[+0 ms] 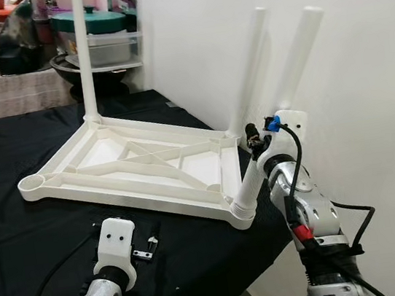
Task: Building children table
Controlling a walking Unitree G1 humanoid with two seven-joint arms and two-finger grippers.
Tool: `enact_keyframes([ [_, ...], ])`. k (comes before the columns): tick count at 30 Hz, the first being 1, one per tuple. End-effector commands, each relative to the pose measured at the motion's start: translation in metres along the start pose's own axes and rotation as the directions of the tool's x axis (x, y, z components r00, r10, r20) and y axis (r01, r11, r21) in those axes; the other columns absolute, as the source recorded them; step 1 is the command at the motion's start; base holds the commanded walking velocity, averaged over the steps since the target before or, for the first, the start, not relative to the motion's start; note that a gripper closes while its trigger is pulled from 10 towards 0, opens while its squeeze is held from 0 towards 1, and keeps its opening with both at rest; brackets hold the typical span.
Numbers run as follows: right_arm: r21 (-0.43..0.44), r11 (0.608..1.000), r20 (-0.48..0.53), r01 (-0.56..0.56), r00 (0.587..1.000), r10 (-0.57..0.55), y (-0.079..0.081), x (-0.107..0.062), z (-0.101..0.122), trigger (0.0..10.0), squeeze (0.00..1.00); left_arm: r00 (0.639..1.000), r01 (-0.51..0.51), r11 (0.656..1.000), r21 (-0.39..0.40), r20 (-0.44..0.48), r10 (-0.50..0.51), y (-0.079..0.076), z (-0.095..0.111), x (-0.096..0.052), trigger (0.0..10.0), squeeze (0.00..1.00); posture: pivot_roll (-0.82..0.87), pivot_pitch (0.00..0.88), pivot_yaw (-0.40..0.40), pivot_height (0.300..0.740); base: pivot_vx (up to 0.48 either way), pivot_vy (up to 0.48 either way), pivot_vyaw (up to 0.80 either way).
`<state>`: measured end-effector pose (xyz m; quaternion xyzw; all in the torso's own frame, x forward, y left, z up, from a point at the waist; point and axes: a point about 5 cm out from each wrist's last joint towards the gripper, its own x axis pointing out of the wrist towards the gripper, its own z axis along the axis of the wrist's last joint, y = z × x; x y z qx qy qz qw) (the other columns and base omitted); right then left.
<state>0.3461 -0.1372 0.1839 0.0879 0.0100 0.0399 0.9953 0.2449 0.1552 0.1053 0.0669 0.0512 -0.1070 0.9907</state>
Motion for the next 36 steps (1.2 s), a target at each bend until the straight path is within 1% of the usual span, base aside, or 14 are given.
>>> enact_keyframes([
  [1,0.053,0.996,-0.258,-0.072,0.963,0.083,-0.001,-0.009,-0.057,10.0,0.0,1.0,0.011,1.0,0.004,-0.007,-0.011,-0.004,0.0,0.0,10.0,0.0,0.15,0.0,-0.179,0.74,0.0,0.0,0.0],
  [3,0.082,0.941,-0.205,-0.329,0.918,0.339,0.011,-0.014,-0.046,10.0,0.0,1.0,0.014,1.0,0.002,-0.007,-0.014,-0.005,0.0,0.001,10.0,0.0,0.15,0.0,-0.178,0.74,0.0,0.0,0.0],
  [4,0.082,0.941,-0.205,-0.329,0.918,0.339,0.011,-0.014,-0.046,10.0,0.0,1.0,0.014,1.0,0.002,-0.007,-0.014,-0.005,0.0,0.001,10.0,0.0,0.15,0.0,-0.178,0.74,0.0,0.0,0.0],
  [6,0.112,0.786,-0.123,-0.608,0.776,0.618,0.019,-0.028,-0.02,10.0,0.0,1.0,0.02,1.0,0.001,-0.007,-0.02,-0.006,0.0,0.001,10.0,0.0,0.15,0.0,-0.186,0.74,0.0,0.0,0.0],
  [9,0.112,0.786,-0.123,-0.608,0.776,0.618,0.019,-0.028,-0.02,10.0,0.0,1.0,0.02,1.0,0.001,-0.007,-0.02,-0.006,0.0,0.001,10.0,0.0,0.15,0.0,-0.186,0.74,0.0,0.0,0.0],
  [12,0.144,0.51,-0.011,-0.848,0.514,0.858,0.037,-0.051,0.015,10.0,0.0,1.0,0.016,1.0,0.0,-0.007,-0.016,-0.005,0.0,0.001,10.0,0.0,0.16,0.0,-0.197,0.74,0.0,0.0,0.0],
  [13,0.144,0.51,-0.011,-0.848,0.514,0.858,0.037,-0.051,0.015,10.0,0.0,1.0,0.016,1.0,0.0,-0.007,-0.016,-0.005,0.0,0.001,10.0,0.0,0.16,0.0,-0.197,0.74,0.0,0.0,0.0],
  [14,0.155,0.451,0.009,-0.879,0.458,0.889,0.042,-0.056,0.019,10.0,0.0,1.0,0.013,1.0,-0.001,-0.006,-0.013,-0.004,0.0,0.001,10.0,0.0,0.16,0.0,-0.2,0.74,0.0,0.0,0.0],
  [17,0.165,0.397,0.031,-0.903,0.407,0.913,0.048,-0.06,0.022,10.0,0.0,1.0,0.009,1.0,-0.001,-0.005,-0.009,-0.004,0.0,0.0,10.0,0.0,0.17,0.0,-0.203,0.74,0.0,0.0,0.0],
  [20,0.18,0.288,0.053,-0.941,0.302,0.952,0.059,-0.072,0.017,10.0,0.0,1.0,0.005,1.0,-0.001,-0.003,-0.005,-0.004,0.001,0.0,10.0,0.0,0.17,0.0,-0.203,0.74,0.0,0.0,0.0],
  [23,0.196,0.229,0.038,-0.953,0.241,0.97,0.061,-0.082,0.011,10.0,0.0,1.0,0.001,1.0,-0.001,0.0,-0.001,-0.004,0.001,-0.001,10.0,0.0,0.17,0.0,-0.206,0.74,0.0,0.0,0.0],
  [26,0.196,0.229,0.038,-0.953,0.241,0.97,0.061,-0.082,0.011,10.0,0.0,1.0,0.001,1.0,-0.001,0.0,-0.001,-0.004,0.001,-0.001,10.0,0.0,0.17,0.0,-0.206,0.74,0.0,0.0,0.0],
  [31,0.228,0.134,0.069,-0.964,0.154,0.986,0.056,-0.089,0.016,10.0,0.0,1.0,-0.004,1.0,-0.001,0.002,0.004,-0.003,0.002,-0.001,10.0,0.0,0.17,0.0,-0.214,0.74,0.0,0.0,0.0],
  [36,0.204,0.141,0.062,-0.969,0.157,0.986,0.054,-0.084,0.019,10.0,0.0,1.0,-0.013,1.0,0.001,0.007,0.013,-0.002,0.003,-0.002,10.0,0.0,0.18,0.0,-0.22,0.74,0.0,0.0,0.0],
])
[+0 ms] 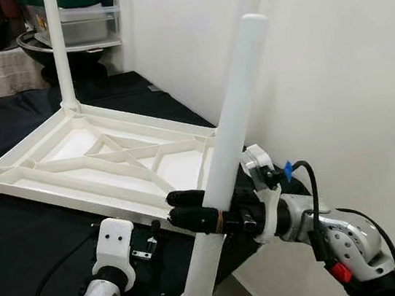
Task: Building children table
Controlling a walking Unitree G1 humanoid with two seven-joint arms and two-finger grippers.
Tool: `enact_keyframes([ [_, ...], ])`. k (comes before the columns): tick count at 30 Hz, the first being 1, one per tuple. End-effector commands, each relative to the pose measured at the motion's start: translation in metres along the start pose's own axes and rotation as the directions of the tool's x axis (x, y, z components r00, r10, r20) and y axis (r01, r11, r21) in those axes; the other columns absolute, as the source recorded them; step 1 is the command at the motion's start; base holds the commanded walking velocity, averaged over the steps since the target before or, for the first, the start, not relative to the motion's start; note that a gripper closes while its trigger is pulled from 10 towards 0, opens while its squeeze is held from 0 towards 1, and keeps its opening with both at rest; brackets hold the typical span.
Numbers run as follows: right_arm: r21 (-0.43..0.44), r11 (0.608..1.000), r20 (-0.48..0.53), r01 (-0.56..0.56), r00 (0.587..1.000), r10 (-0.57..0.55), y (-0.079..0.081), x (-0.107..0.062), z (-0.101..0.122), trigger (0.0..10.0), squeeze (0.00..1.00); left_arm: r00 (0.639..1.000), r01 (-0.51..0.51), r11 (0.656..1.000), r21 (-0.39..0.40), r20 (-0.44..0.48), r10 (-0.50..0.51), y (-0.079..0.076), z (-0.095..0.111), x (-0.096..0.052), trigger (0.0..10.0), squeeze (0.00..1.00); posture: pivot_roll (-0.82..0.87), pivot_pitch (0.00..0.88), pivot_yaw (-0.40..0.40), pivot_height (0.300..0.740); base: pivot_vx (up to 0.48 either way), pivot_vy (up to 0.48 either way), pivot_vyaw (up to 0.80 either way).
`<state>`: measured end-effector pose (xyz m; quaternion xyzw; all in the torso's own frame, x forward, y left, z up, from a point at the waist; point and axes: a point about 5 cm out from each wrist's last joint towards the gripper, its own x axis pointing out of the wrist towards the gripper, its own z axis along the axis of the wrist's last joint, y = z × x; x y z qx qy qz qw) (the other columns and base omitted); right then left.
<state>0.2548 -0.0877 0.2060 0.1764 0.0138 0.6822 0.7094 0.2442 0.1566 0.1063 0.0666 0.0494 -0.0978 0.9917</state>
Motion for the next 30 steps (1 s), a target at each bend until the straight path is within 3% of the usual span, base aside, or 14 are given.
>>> enact_keyframes([
  [1,-0.043,0.999,0.019,0.01,1.0,-0.01,-0.003,-0.005,0.012,10.0,0.0,1.0,0.003,1.0,0.004,0.007,-0.003,-0.002,0.003,-0.001,10.0,0.0,0.18,0.0,-0.221,0.74,0.0,0.0,0.0],
  [6,-0.114,0.993,0.056,0.038,0.998,-0.032,-0.006,-0.006,0.034,10.0,0.0,0.998,-0.017,1.0,0.01,0.066,0.016,-0.001,0.012,-0.001,10.0,0.0,0.17,0.0,-0.22,0.74,0.0,0.0,0.0],
  [11,-0.215,0.959,0.218,0.182,0.967,-0.135,-0.019,-0.013,0.082,10.0,0.0,0.974,-0.081,0.996,0.046,0.217,0.069,0.005,0.038,-0.002,10.0,0.0,0.16,0.0,-0.217,0.74,0.0,0.0,0.0],
  [14,-0.234,0.941,0.276,0.243,0.945,-0.176,-0.024,-0.018,0.096,10.0,0.0,0.964,-0.103,0.993,0.05,0.253,0.087,0.007,0.044,-0.002,10.0,0.0,0.17,0.0,-0.218,0.74,0.0,0.0,0.0],
  [18,-0.24,0.933,0.294,0.27,0.936,-0.195,-0.026,-0.02,0.1,10.0,0.0,0.96,-0.109,0.993,0.052,0.264,0.091,0.008,0.045,-0.003,10.0,0.0,0.17,0.0,-0.218,0.74,0.0,0.0,0.0],
  [22,-0.282,0.867,0.218,0.411,0.907,-0.359,-0.044,-0.043,0.093,10.0,0.0,0.969,-0.099,0.993,0.058,0.233,0.083,0.007,0.04,-0.001,10.0,0.0,0.16,0.0,-0.222,0.74,0.0,0.0,0.0],
  [24,-0.28,0.86,0.209,0.427,0.901,-0.379,-0.047,-0.046,0.092,10.0,0.0,0.969,-0.1,0.993,0.058,0.233,0.084,0.007,0.039,-0.001,10.0,0.0,0.16,0.0,-0.222,0.74,0.0,0.0,0.0],
  [26,-0.338,0.78,0.119,0.527,0.846,-0.52,-0.06,-0.059,0.074,10.0,0.0,0.971,-0.098,0.994,0.057,0.225,0.083,0.006,0.037,-0.001,10.0,0.0,0.16,0.0,-0.222,0.74,0.0,0.0,0.0],
  [27,-0.372,0.674,0.107,0.638,0.751,-0.652,-0.073,-0.071,0.067,10.0,0.0,0.971,-0.097,0.994,0.056,0.223,0.082,0.006,0.037,-0.001,10.0,0.0,0.16,0.0,-0.22,0.74,0.0,0.0,0.0],
  [28,-0.372,0.674,0.107,0.638,0.751,-0.652,-0.073,-0.071,0.067,10.0,0.0,0.971,-0.097,0.994,0.056,0.223,0.082,0.006,0.037,-0.001,10.0,0.0,0.16,0.0,-0.22,0.74,0.0,0.0,0.0],
  [29,-0.397,0.592,0.106,0.701,0.676,-0.729,-0.081,-0.079,0.063,10.0,0.0,0.972,-0.096,0.994,0.056,0.222,0.081,0.006,0.036,0.0,10.0,0.0,0.16,0.0,-0.22,0.74,0.0,0.0,0.0],
  [30,-0.319,0.537,0.163,0.781,0.604,-0.78,-0.086,-0.089,0.062,10.0,0.0,0.972,-0.094,0.994,0.054,0.223,0.08,0.005,0.036,0.0,10.0,0.0,0.16,0.0,-0.219,0.74,0.0,0.0,0.0],
])
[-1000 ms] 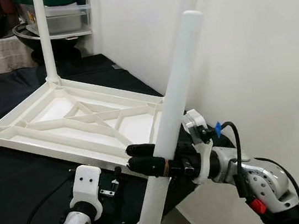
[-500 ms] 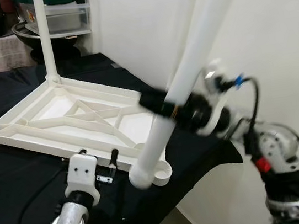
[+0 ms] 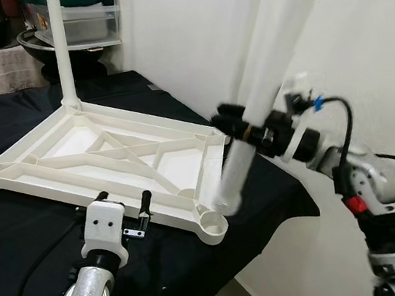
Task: Building children table
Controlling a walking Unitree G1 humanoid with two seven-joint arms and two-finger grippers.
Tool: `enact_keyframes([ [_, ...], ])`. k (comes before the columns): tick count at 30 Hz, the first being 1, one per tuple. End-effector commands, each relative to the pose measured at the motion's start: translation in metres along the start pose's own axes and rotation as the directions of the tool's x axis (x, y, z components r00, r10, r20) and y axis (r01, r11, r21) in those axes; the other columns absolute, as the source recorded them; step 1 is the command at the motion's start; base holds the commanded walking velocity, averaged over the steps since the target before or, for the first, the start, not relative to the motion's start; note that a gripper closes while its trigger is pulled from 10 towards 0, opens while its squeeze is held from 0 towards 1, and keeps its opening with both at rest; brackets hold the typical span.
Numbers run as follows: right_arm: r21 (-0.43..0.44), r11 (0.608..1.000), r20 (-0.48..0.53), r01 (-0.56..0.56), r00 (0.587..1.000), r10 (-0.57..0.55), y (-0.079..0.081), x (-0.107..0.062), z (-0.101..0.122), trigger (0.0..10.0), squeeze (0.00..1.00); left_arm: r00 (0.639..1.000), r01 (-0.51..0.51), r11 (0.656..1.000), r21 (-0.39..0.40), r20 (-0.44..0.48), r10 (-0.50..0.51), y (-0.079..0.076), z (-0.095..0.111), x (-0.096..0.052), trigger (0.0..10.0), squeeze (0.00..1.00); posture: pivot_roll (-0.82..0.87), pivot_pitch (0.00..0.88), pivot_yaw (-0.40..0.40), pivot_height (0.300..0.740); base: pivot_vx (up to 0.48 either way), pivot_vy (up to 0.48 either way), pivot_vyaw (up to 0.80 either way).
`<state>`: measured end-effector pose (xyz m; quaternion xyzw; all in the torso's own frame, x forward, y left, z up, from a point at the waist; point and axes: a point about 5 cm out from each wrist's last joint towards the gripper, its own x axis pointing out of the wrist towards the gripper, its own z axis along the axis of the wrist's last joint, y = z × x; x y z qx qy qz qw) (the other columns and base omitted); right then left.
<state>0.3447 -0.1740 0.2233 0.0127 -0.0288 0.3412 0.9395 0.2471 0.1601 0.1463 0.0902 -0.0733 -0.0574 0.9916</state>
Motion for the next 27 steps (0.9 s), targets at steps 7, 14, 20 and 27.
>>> enact_keyframes([
  [7,0.055,0.996,0.048,0.072,0.996,-0.074,-0.004,-0.009,-0.003,10.0,0.0,1.0,0.013,1.0,-0.009,-0.016,-0.013,-0.004,-0.004,0.001,10.0,0.0,0.15,0.0,-0.21,0.74,0.0,0.0,0.0],
  [14,0.103,0.995,0.151,-0.004,0.989,-0.011,0.018,0.006,0.004,10.0,0.0,0.999,0.02,1.0,-0.019,-0.028,-0.02,-0.005,-0.007,0.002,10.0,0.0,0.16,0.0,-0.213,0.74,0.0,0.0,0.0],
  [20,0.086,0.996,0.236,-0.031,0.972,0.01,0.026,0.016,0.021,10.0,0.0,0.999,0.016,1.0,-0.023,-0.035,-0.017,-0.005,-0.009,0.002,10.0,0.0,0.16,0.0,-0.216,0.74,0.0,0.0,0.0],
  [27,0.11,0.992,0.224,-0.056,0.974,0.03,0.036,0.014,0.012,10.0,0.0,0.999,0.017,0.999,-0.031,-0.044,-0.018,-0.007,-0.011,0.0,10.0,0.0,0.16,0.0,-0.218,0.74,0.0,0.0,0.0],
])
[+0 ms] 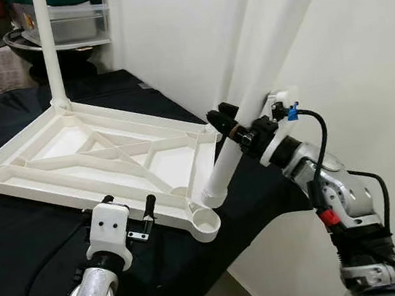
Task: Building children table
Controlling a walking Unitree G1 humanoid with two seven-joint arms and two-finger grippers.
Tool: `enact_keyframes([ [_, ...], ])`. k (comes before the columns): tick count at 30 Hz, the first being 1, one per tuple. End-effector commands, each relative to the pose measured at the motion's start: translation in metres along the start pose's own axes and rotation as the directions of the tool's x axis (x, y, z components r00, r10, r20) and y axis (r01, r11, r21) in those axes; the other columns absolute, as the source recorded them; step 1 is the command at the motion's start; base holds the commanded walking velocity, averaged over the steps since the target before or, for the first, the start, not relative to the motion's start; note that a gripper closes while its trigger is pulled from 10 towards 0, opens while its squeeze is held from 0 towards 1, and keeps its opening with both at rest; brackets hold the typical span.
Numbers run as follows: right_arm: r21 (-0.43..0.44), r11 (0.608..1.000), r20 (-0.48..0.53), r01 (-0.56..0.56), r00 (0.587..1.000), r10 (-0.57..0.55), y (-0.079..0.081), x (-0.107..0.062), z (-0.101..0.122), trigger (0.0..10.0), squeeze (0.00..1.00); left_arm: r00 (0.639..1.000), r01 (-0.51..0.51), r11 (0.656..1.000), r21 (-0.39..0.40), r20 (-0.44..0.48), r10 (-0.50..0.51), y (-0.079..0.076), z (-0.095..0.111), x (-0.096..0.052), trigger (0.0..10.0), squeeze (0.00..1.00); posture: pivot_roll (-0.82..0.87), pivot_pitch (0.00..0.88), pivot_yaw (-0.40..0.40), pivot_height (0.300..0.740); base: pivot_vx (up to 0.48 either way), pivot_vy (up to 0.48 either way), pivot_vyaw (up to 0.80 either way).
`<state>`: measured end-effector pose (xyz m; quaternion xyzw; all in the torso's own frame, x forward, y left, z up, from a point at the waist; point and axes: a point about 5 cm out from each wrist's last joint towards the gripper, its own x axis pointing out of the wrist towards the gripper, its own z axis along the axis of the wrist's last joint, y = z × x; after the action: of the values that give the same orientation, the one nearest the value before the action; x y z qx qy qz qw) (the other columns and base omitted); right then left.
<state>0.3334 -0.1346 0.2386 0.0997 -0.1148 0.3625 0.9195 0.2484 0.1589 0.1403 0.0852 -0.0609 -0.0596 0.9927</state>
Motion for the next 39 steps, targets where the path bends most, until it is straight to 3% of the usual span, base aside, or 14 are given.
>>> enact_keyframes([
  [1,0.02,1.0,-0.003,0.003,1.0,-0.003,0.002,-0.005,-0.004,10.0,0.0,1.0,0.011,1.0,-0.02,-0.023,-0.011,-0.005,-0.006,-0.001,10.0,0.0,0.16,0.0,-0.219,0.74,0.0,0.0,0.0],
  [8,0.043,0.999,-0.031,-0.028,0.999,0.029,0.01,-0.008,-0.012,10.0,0.0,1.0,0.01,1.0,-0.023,-0.029,-0.01,-0.004,-0.007,-0.002,10.0,0.0,0.15,0.0,-0.218,0.74,0.0,0.0,0.0],
  [19,0.1,0.994,-0.131,-0.047,0.99,0.06,0.018,-0.028,-0.037,10.0,0.0,0.999,0.007,1.0,-0.019,-0.041,-0.007,-0.001,-0.009,-0.001,10.0,0.0,0.15,0.0,-0.218,0.74,0.0,0.0,0.0],
  [30,0.203,0.979,-0.235,-0.025,0.969,0.073,0.014,-0.045,-0.062,10.0,0.0,0.999,0.004,1.0,-0.02,-0.045,-0.005,0.0,-0.009,0.0,10.0,0.0,0.16,0.0,-0.225,0.74,0.0,0.0,0.0],
  [31,0.234,0.972,-0.245,-0.039,0.965,0.097,0.016,-0.048,-0.065,10.0,0.0,0.999,0.005,1.0,-0.021,-0.046,-0.006,0.0,-0.009,0.0,10.0,0.0,0.15,0.0,-0.223,0.74,0.0,0.0,0.0],
  [32,0.319,0.944,-0.24,-0.086,0.956,0.168,0.023,-0.05,-0.068,10.0,0.0,0.999,0.005,1.0,-0.024,-0.048,-0.006,0.0,-0.009,0.0,10.0,0.0,0.15,0.0,-0.222,0.74,0.0,0.0,0.0],
  [33,0.319,0.944,-0.24,-0.086,0.956,0.168,0.023,-0.05,-0.068,10.0,0.0,0.999,0.005,1.0,-0.024,-0.048,-0.006,0.0,-0.009,0.0,10.0,0.0,0.15,0.0,-0.222,0.74,0.0,0.0,0.0],
  [34,0.417,0.896,-0.216,-0.155,0.94,0.264,0.032,-0.055,-0.07,10.0,0.0,0.999,0.008,1.0,-0.029,-0.051,-0.009,-0.001,-0.01,0.0,10.0,0.0,0.15,0.0,-0.222,0.74,0.0,0.0,0.0],
  [35,0.417,0.896,-0.216,-0.155,0.94,0.264,0.032,-0.055,-0.07,10.0,0.0,0.999,0.008,1.0,-0.029,-0.051,-0.009,-0.001,-0.01,0.0,10.0,0.0,0.15,0.0,-0.222,0.74,0.0,0.0,0.0],
  [36,0.491,0.846,-0.212,-0.207,0.914,0.347,0.04,-0.059,-0.076,10.0,0.0,0.999,0.012,0.999,-0.031,-0.053,-0.013,-0.002,-0.01,0.0,10.0,0.0,0.16,0.0,-0.23,0.74,0.0,0.0,0.0],
  [37,0.491,0.846,-0.212,-0.207,0.914,0.347,0.04,-0.059,-0.076,10.0,0.0,0.999,0.012,0.999,-0.031,-0.053,-0.013,-0.002,-0.01,0.0,10.0,0.0,0.16,0.0,-0.23,0.74,0.0,0.0,0.0],
  [39,0.554,0.774,-0.189,-0.308,0.858,0.477,0.053,-0.064,-0.079,10.0,0.0,0.998,0.012,0.999,-0.033,-0.054,-0.014,-0.003,-0.01,0.0,10.0,0.0,0.16,0.0,-0.234,0.74,0.0,0.0,0.0],
])
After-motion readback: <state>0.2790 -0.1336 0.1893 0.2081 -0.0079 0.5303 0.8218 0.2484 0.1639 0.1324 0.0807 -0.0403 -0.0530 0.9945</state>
